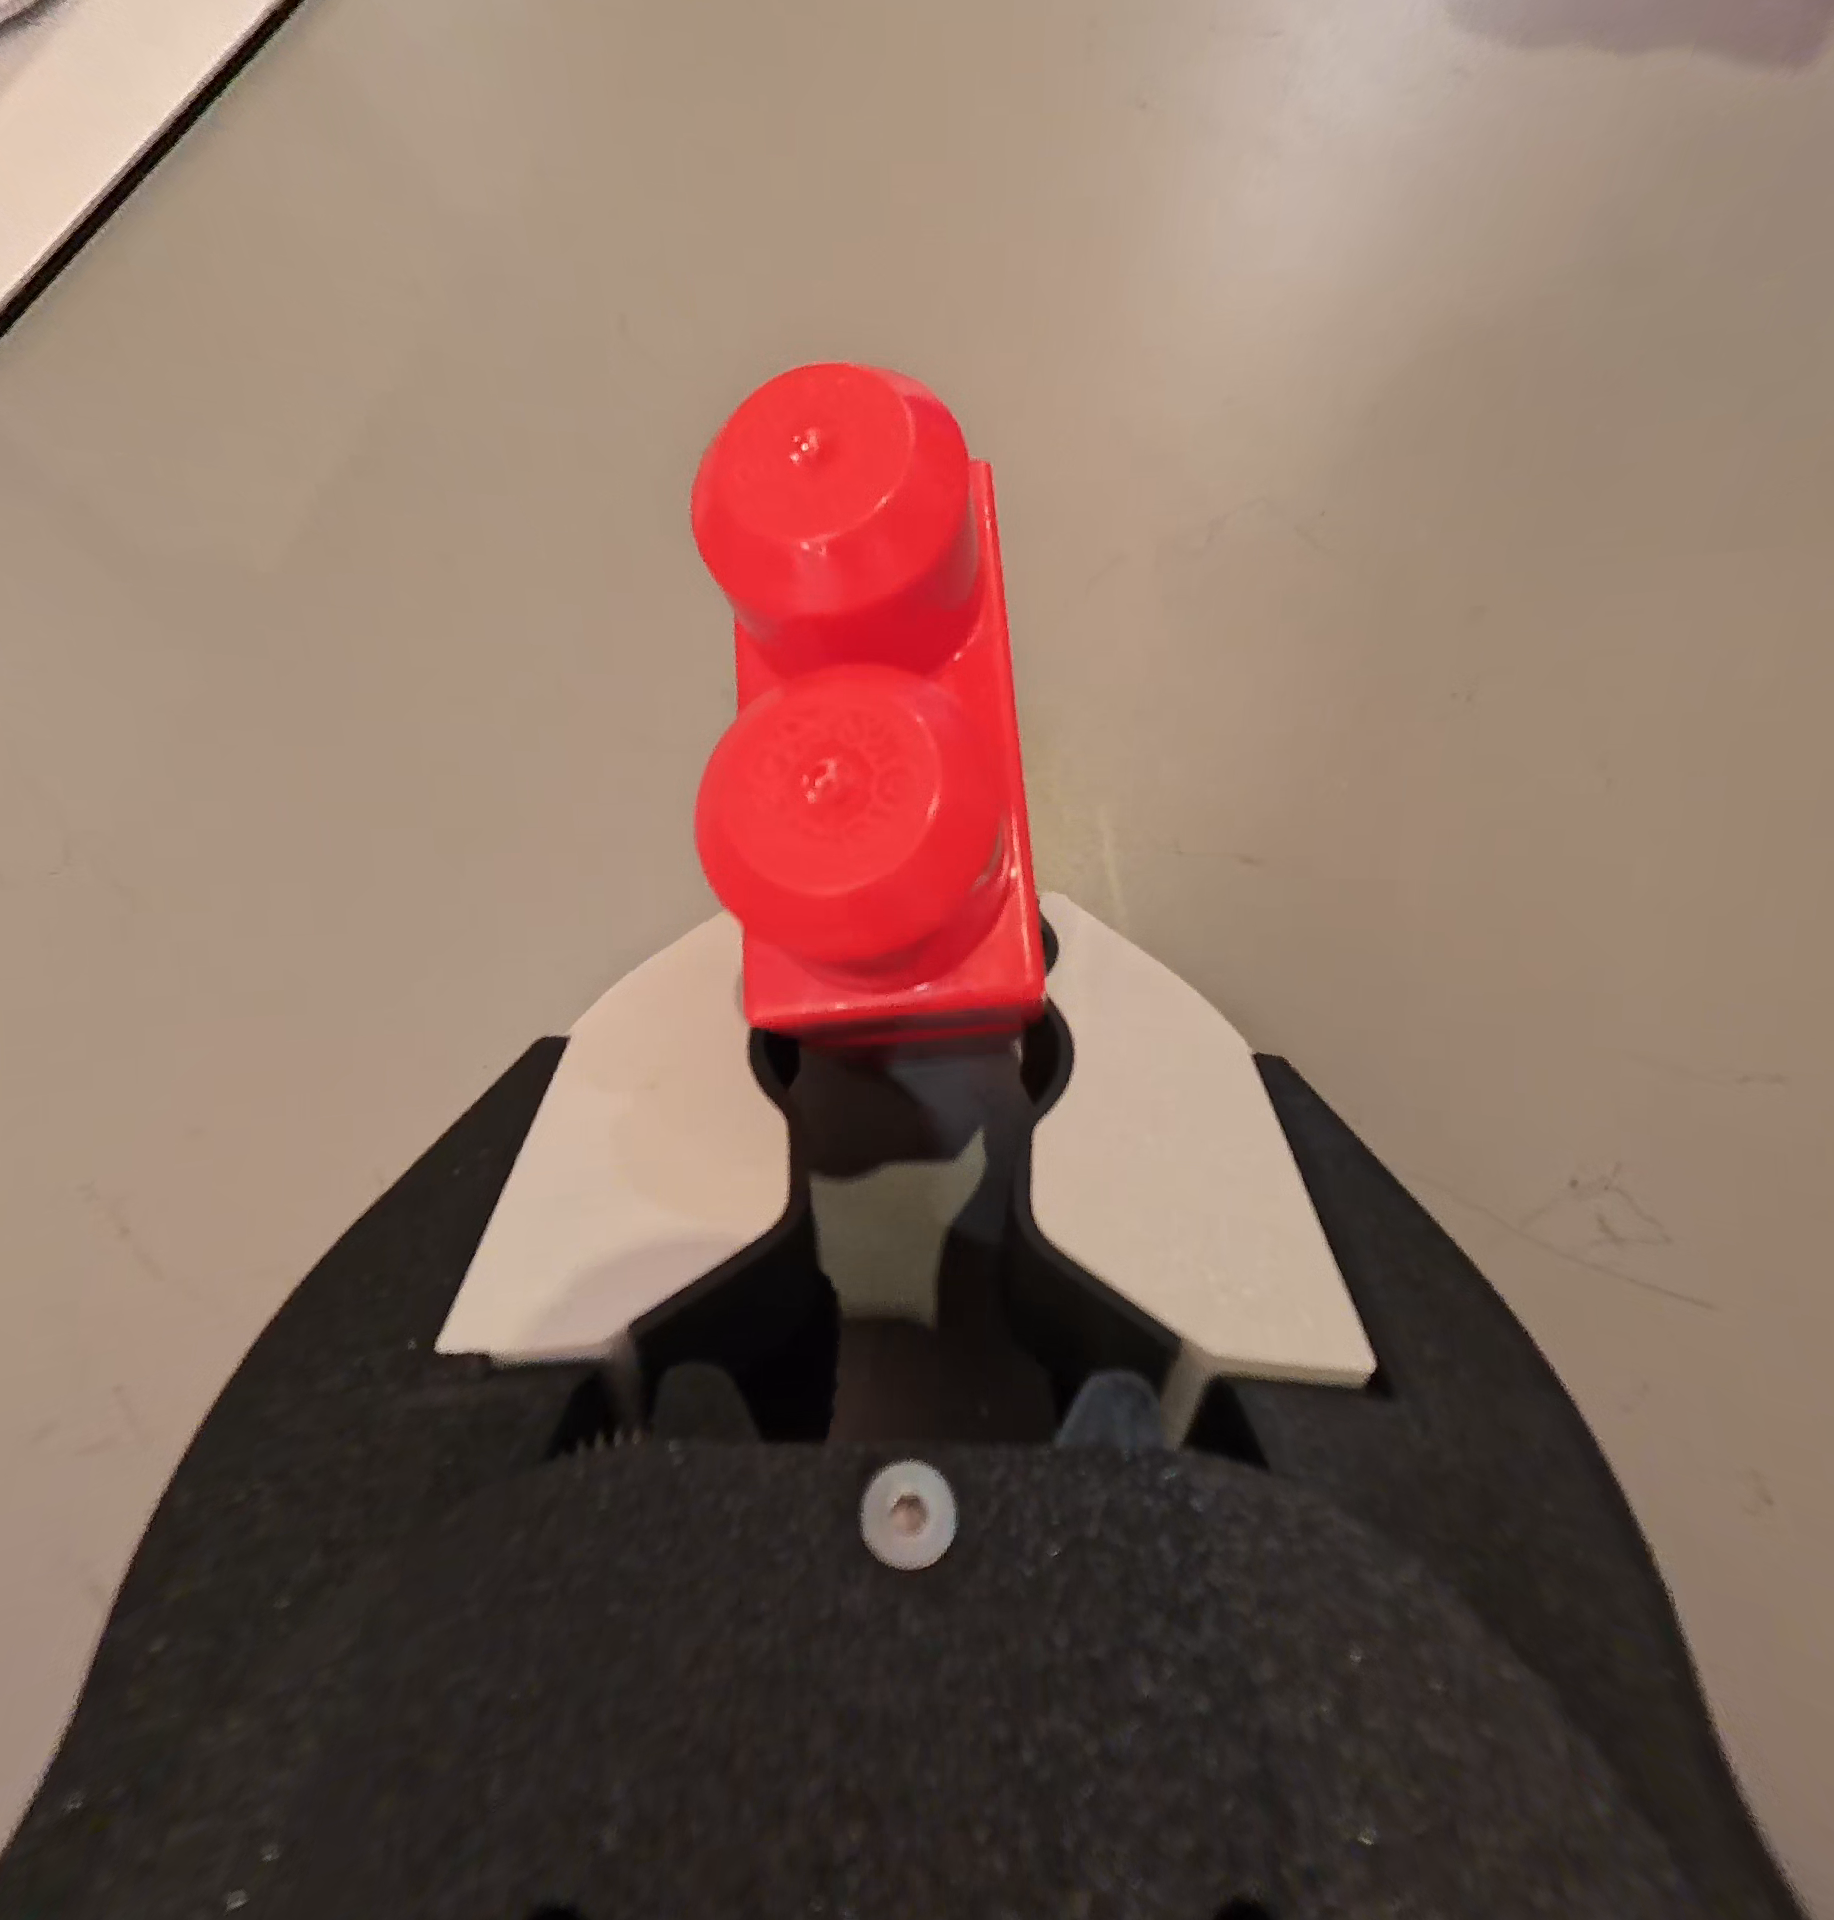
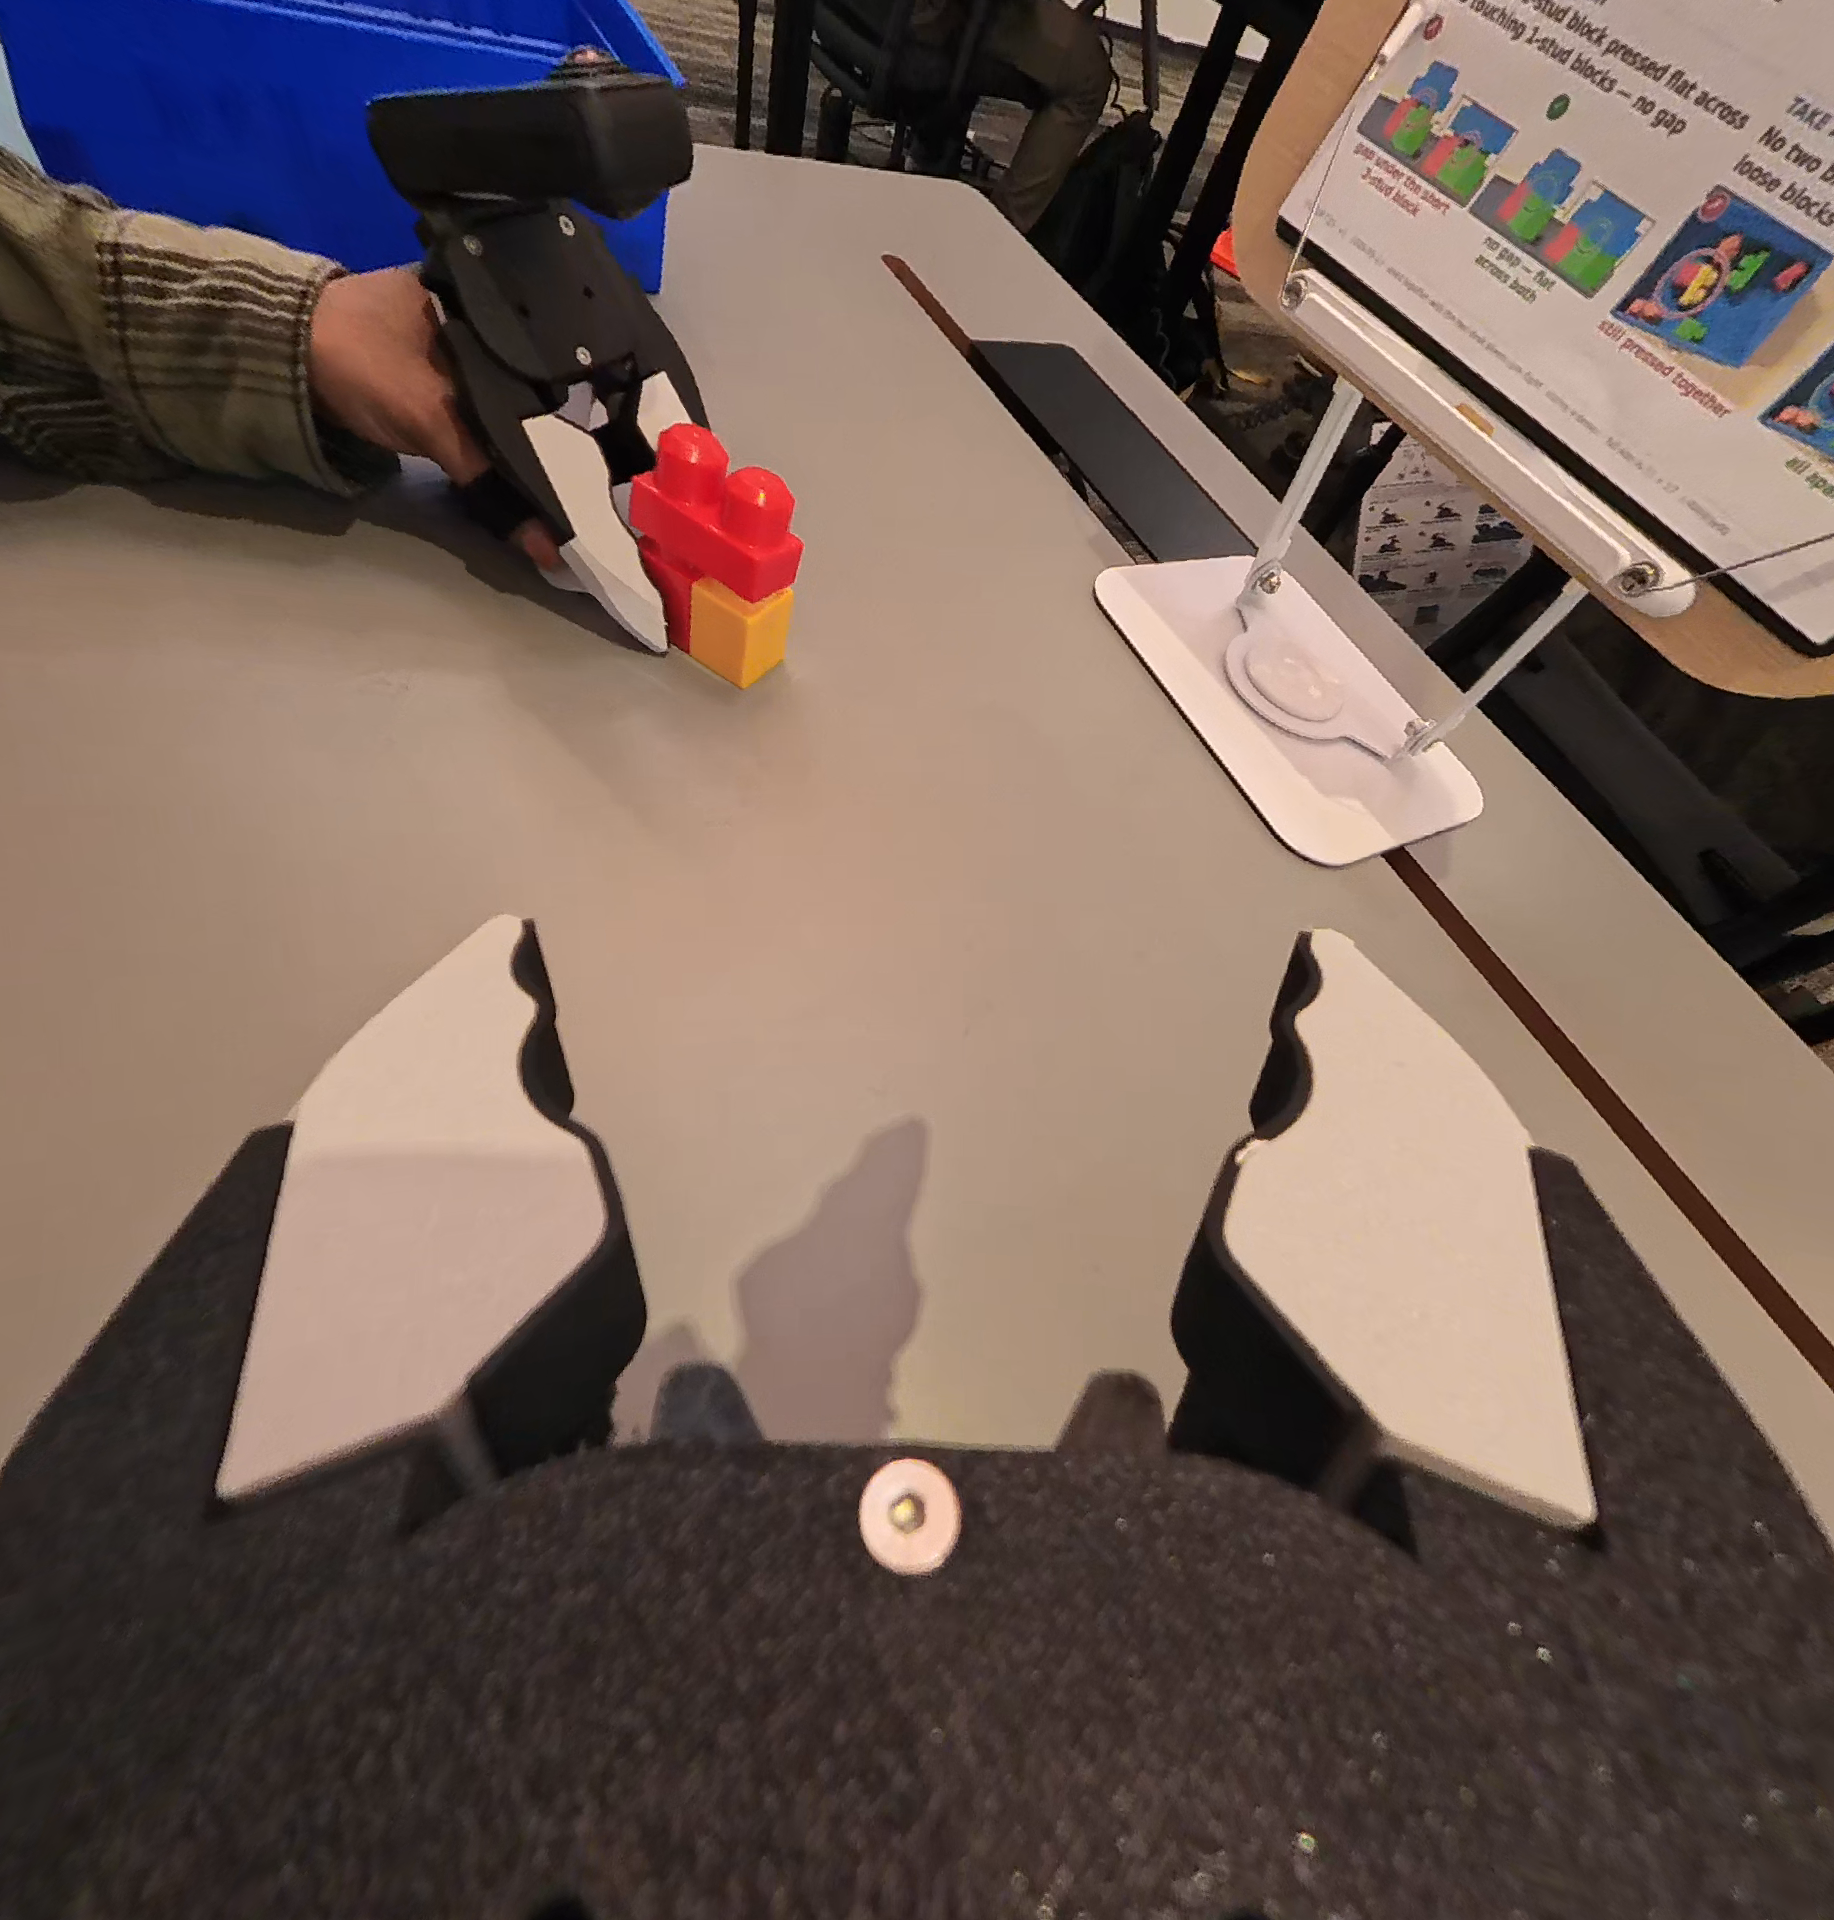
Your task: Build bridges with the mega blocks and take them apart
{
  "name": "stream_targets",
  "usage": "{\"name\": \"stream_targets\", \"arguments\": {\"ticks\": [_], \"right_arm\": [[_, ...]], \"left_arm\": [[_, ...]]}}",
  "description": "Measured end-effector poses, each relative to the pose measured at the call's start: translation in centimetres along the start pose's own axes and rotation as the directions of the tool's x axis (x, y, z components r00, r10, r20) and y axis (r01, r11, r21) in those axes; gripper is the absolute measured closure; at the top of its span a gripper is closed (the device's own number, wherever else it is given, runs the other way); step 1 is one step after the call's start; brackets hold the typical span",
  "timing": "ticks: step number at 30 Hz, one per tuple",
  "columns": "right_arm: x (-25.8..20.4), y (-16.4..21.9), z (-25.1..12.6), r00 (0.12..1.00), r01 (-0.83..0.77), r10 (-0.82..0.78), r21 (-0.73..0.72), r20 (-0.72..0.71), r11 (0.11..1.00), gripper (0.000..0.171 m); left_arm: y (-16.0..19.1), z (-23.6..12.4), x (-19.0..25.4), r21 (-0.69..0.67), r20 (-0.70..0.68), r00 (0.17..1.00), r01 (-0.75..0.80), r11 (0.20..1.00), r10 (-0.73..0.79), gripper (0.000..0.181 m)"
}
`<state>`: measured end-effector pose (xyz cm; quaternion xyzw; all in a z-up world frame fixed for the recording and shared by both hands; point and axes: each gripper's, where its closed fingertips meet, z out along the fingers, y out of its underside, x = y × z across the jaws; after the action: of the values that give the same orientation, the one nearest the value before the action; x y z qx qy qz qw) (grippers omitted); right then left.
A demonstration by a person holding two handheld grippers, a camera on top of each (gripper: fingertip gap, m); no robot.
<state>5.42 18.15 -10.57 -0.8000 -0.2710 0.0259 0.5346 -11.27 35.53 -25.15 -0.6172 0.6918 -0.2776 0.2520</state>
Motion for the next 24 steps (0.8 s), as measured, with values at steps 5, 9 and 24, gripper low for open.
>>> {"name": "stream_targets", "arguments": {"ticks": [5,9,24], "right_arm": [[-0.2,-0.4,0.2,1.0,0.011,-0.011,-0.003,0.009,1.0,0.045],[-0.6,-0.6,0.5,1.0,0.02,-0.019,-0.013,0.025,1.0,0.046],[-1.8,-0.9,2.0,0.997,0.037,-0.035,-0.024,0.074,0.999,0.048]], "left_arm": [[-0.7,-0.1,0.3,0.033,-0.028,1.0,0.006,0.999,-0.005,0.141],[-0.9,0.1,0.4,0.039,-0.029,0.999,-0.011,0.999,0.013,0.141],[-0.5,0.7,0.6,-0.007,-0.039,0.999,-0.038,0.999,0.037,0.141]]}}
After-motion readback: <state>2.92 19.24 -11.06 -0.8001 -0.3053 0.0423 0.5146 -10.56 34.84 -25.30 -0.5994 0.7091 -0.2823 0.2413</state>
